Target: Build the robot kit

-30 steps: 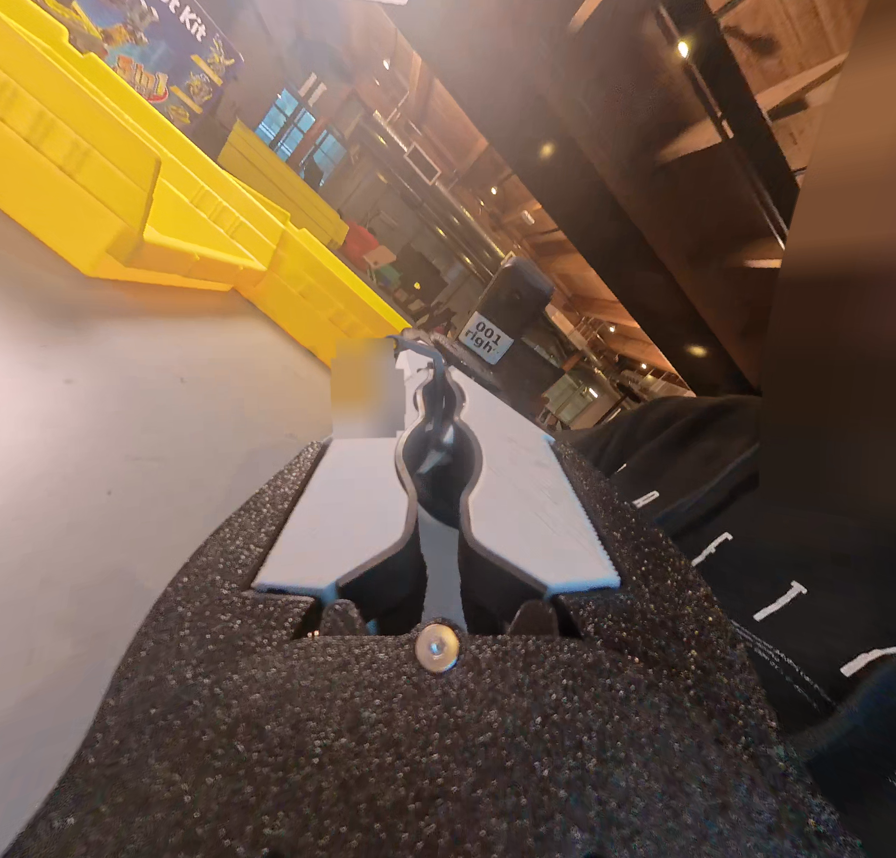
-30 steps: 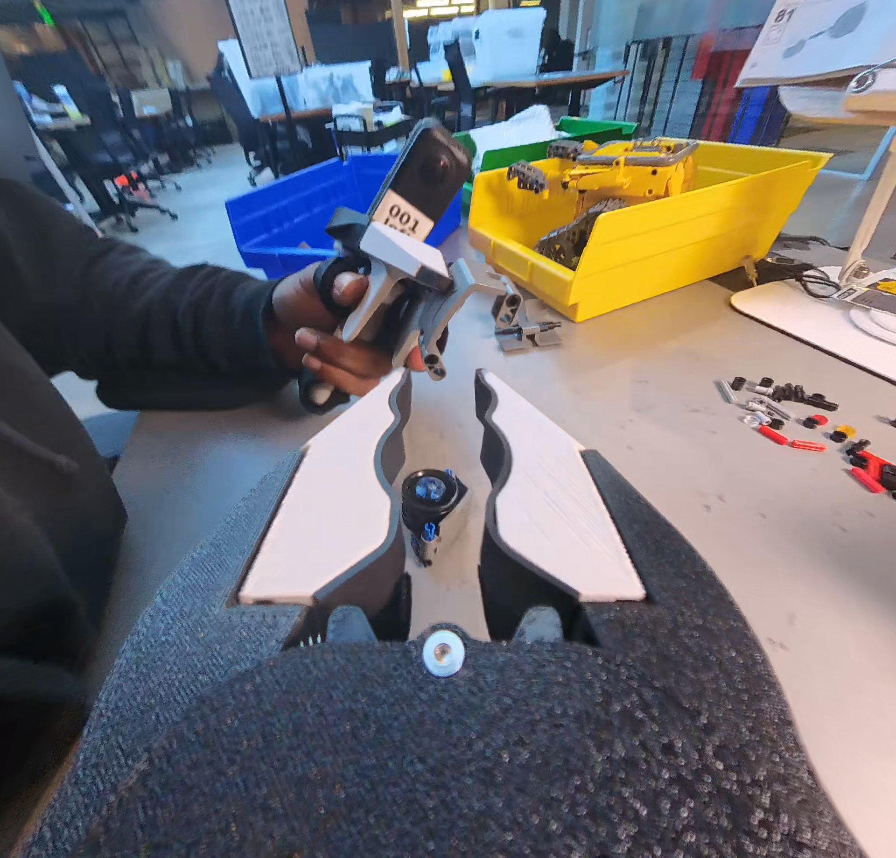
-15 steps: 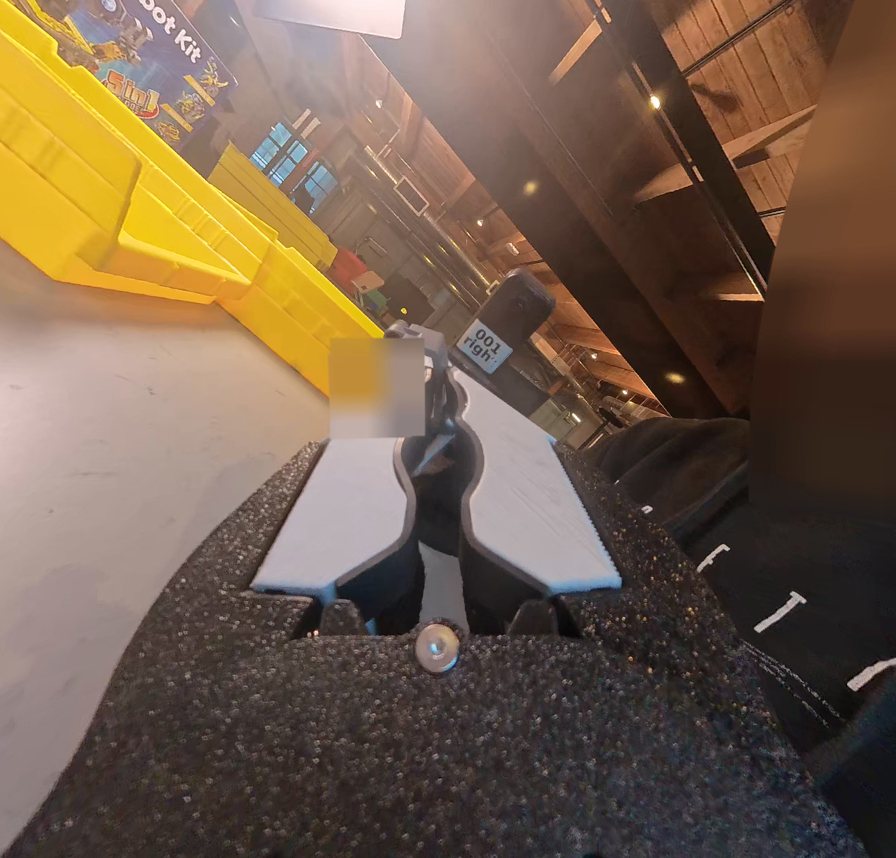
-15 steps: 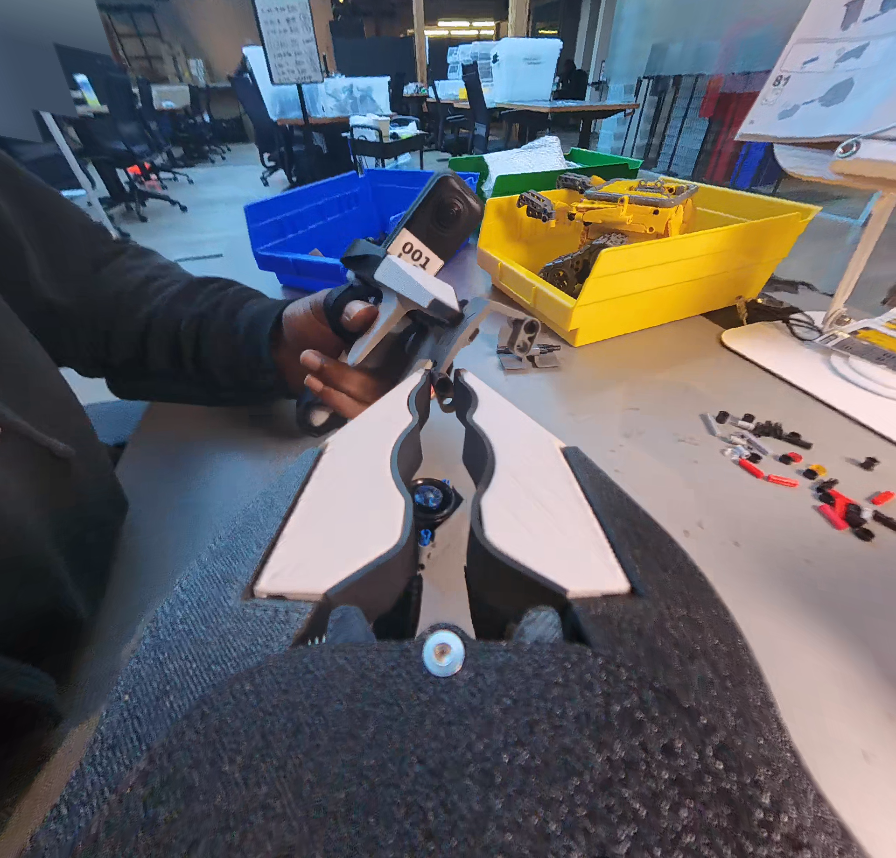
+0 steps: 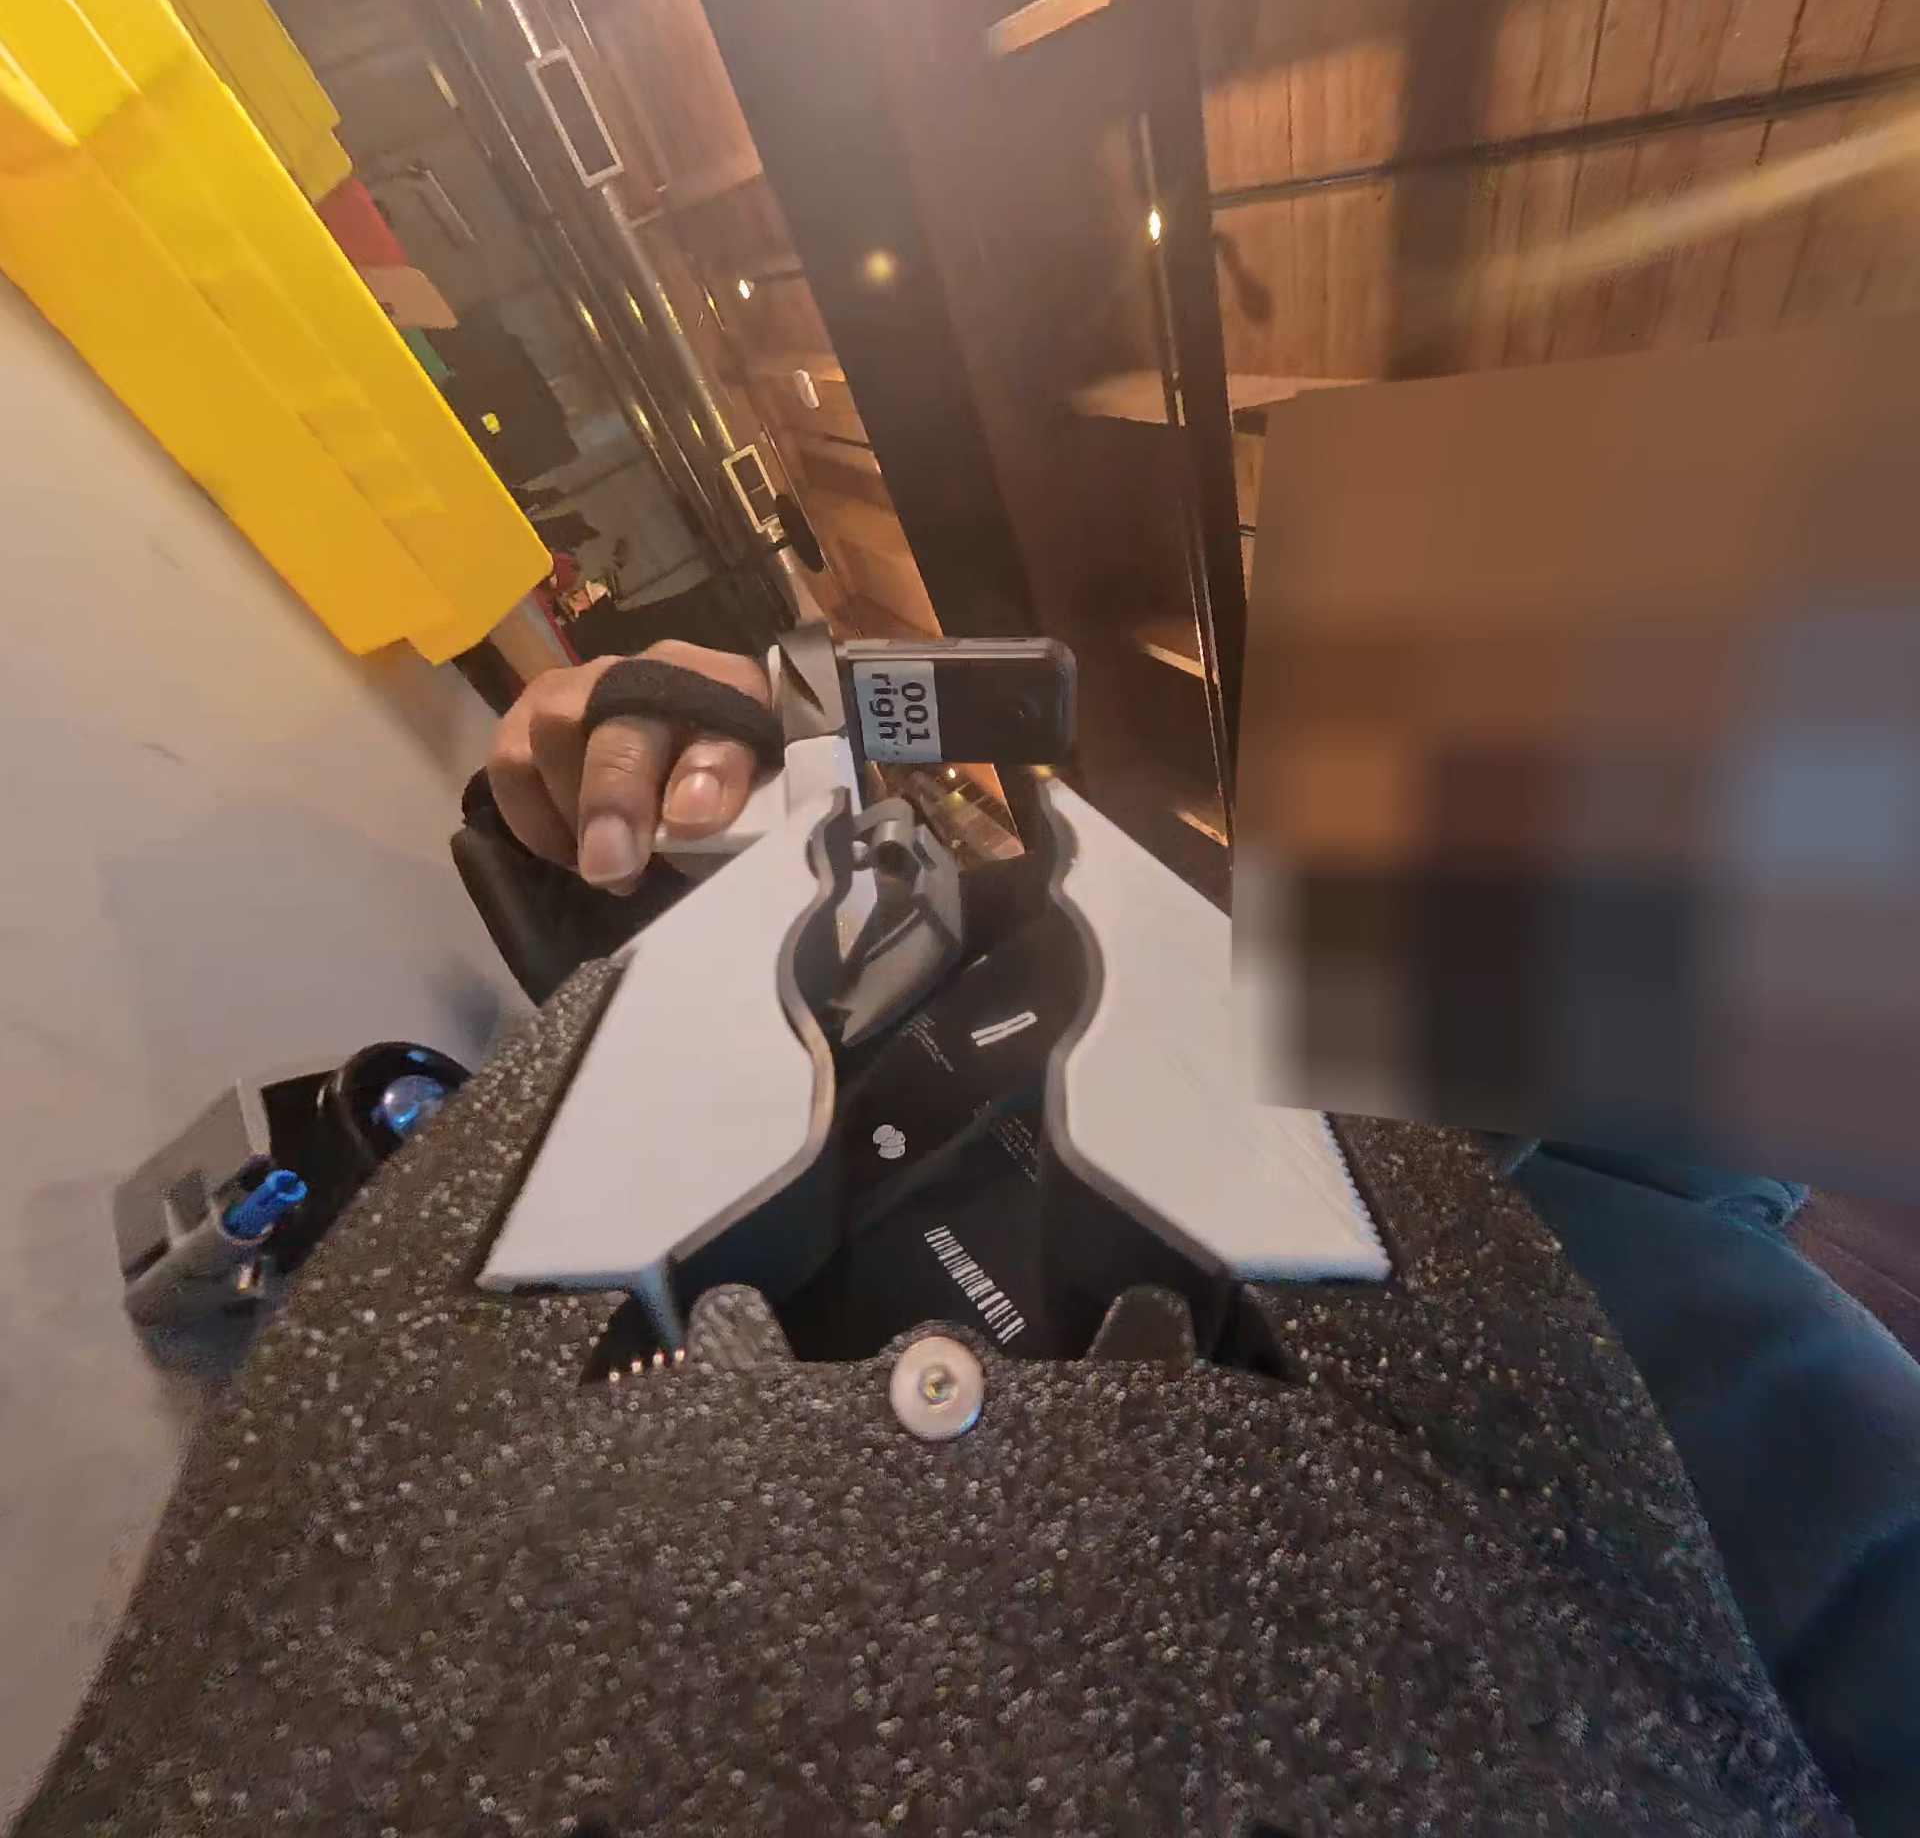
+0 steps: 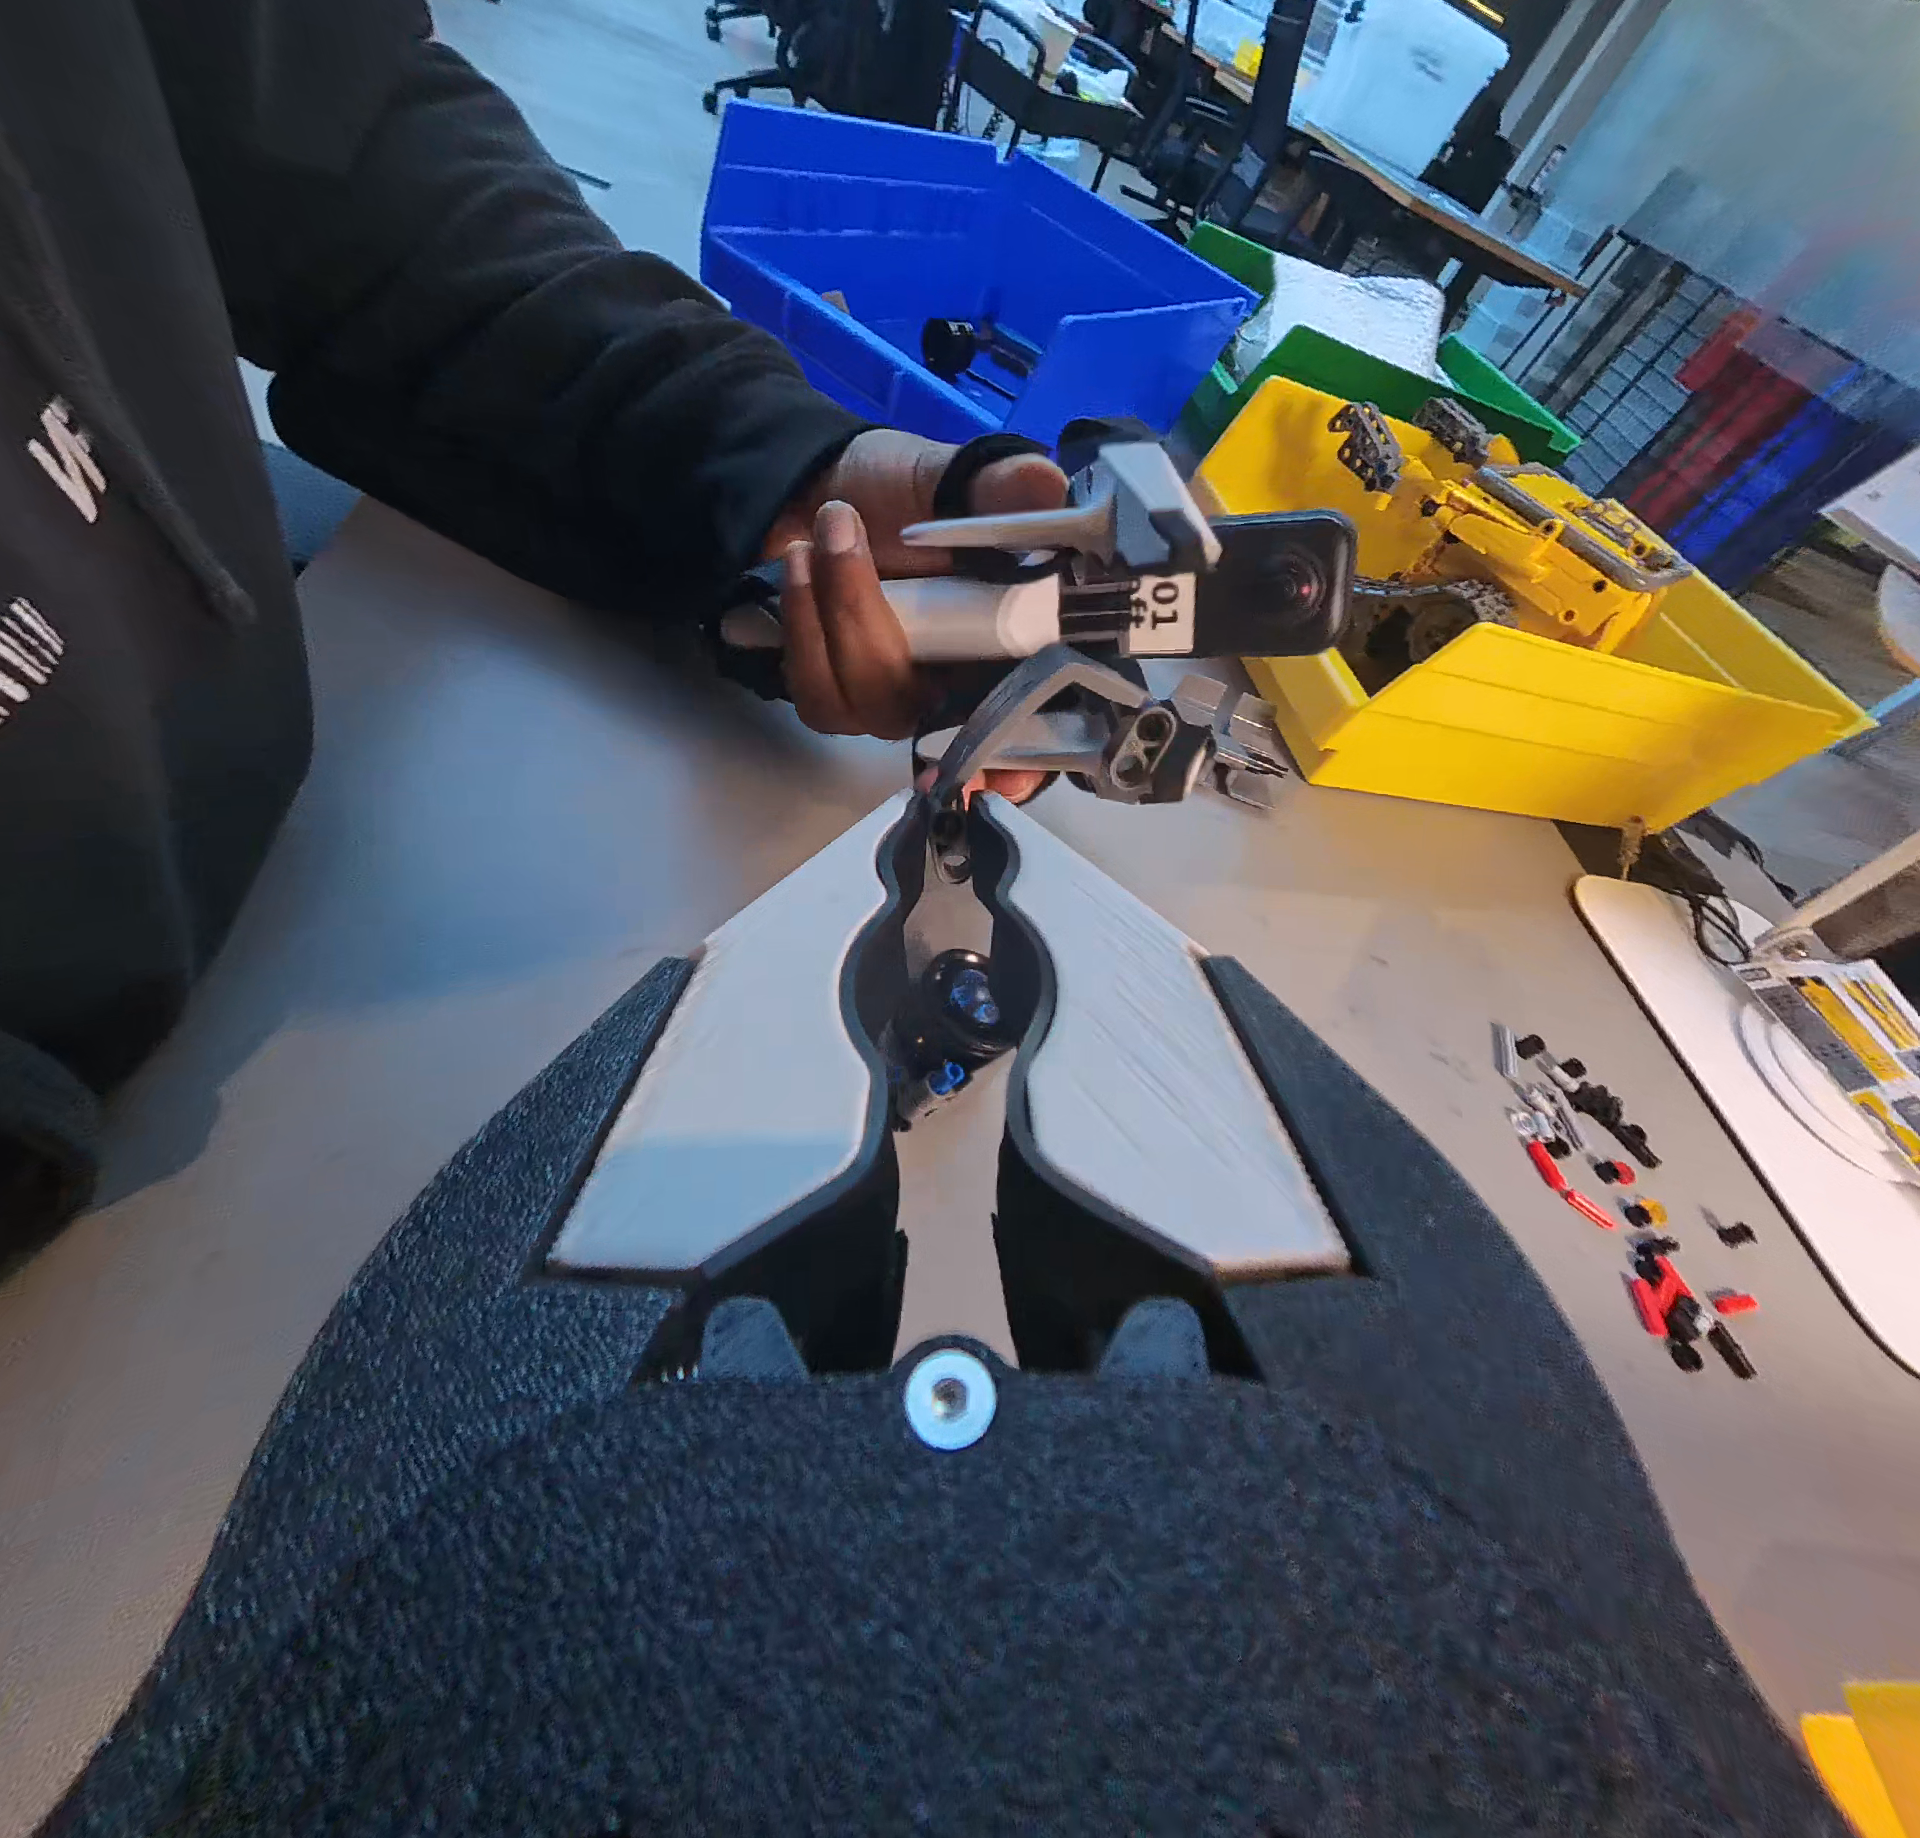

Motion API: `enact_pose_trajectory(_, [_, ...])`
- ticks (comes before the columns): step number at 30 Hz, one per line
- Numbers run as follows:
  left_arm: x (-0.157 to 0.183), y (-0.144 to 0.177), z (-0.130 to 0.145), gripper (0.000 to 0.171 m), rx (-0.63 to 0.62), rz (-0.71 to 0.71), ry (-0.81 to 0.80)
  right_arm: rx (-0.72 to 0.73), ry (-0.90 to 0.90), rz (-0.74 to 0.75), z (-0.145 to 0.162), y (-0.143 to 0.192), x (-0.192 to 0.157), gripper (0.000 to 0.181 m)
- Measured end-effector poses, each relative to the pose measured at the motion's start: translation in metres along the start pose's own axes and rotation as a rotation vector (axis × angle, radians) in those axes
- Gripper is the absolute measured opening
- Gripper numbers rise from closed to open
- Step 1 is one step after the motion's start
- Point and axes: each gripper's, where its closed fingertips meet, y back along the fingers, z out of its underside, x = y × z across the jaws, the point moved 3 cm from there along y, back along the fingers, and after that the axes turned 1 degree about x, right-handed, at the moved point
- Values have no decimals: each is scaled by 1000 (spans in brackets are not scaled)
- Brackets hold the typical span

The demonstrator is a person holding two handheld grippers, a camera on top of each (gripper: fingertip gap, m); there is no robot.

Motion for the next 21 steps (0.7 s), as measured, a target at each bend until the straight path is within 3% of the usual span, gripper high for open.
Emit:
enact_pose_trajectory(4, [-5, 1, 3, 26, -18, -45, 9, -7, 24, -9, 0, 0, -3, 8])
enact_pose_trajectory(8, [-12, 9, 1, 29, 8, -77, 56, 14, 53, -30, -5, 2, -9, 7])
enact_pose_trajectory(13, [-5, -2, 18, 27, -99, -29, 79, -12, 118, -31, -2, 3, -12, 7])
enact_pose_trajectory(18, [-2, -3, 18, 17, -98, -28, 32, -18, 137, -48, -1, 3, -16, 8])
enact_pose_trajectory(21, [7, 0, 11, 0, -58, 3, -15, -38, 136, -68, 3, 2, -19, 7])
